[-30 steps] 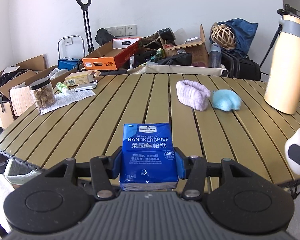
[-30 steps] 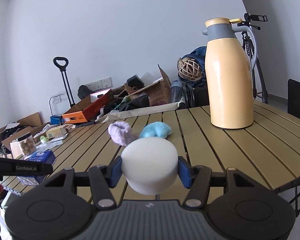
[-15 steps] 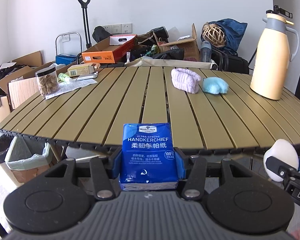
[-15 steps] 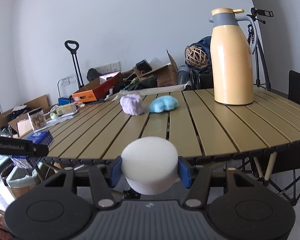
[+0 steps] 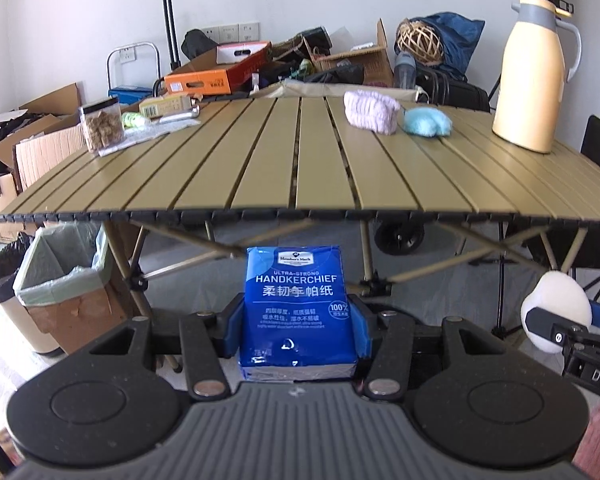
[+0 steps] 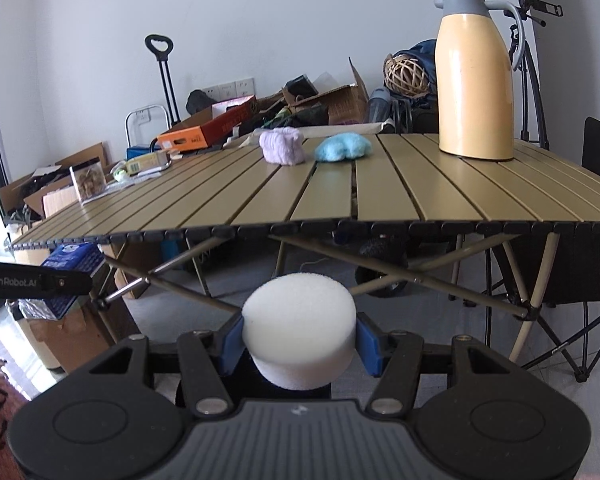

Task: Collect trash
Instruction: 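Lift the tissue pack and white sponge and carry both down toward the bin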

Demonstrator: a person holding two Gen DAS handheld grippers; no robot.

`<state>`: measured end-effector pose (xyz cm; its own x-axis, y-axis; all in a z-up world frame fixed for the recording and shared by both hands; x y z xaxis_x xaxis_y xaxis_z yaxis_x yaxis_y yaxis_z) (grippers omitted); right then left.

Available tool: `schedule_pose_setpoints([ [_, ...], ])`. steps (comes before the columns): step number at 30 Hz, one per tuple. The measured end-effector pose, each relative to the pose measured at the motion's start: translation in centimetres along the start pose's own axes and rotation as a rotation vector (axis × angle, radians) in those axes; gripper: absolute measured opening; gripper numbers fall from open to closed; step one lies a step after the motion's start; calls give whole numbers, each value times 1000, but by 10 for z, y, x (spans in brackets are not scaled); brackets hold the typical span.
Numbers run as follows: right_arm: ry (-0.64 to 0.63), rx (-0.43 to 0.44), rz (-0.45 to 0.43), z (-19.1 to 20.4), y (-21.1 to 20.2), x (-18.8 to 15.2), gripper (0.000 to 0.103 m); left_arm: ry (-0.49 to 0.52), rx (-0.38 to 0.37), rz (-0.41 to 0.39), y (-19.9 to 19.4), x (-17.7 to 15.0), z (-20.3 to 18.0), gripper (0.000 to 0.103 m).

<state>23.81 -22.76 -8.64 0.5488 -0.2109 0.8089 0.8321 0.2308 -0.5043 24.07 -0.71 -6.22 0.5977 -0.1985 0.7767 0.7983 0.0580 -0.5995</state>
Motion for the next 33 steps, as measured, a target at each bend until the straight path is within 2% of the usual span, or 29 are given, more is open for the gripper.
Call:
schedule_pose_setpoints([
  [11,4,-39,131,-1,2,-42,56,16,-47,87,15,-53,-3,52],
  [18,-1,-67,228,-3,10,-69,56,7,-61,169,31,-80,-3,52],
  [26,12,-87,334,-6,23,-89,56,10,-81,223,38,-102,-2,52],
  [33,25,-93,384,-6,39,-95,56,-11,-82,263,49,-110,4,52],
])
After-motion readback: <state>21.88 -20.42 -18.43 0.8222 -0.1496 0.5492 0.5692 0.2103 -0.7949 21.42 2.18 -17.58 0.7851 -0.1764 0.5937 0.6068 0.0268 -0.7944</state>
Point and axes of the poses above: each gripper's, at about its wrist camera, not at the fingertips, and y roughly the way its jaws point, z to its left, x to its top, the point moved 7 cm from there along y, roughly the way its jaws point, and after that the axes turned 11 degrees about y, right-handed, at the moved point
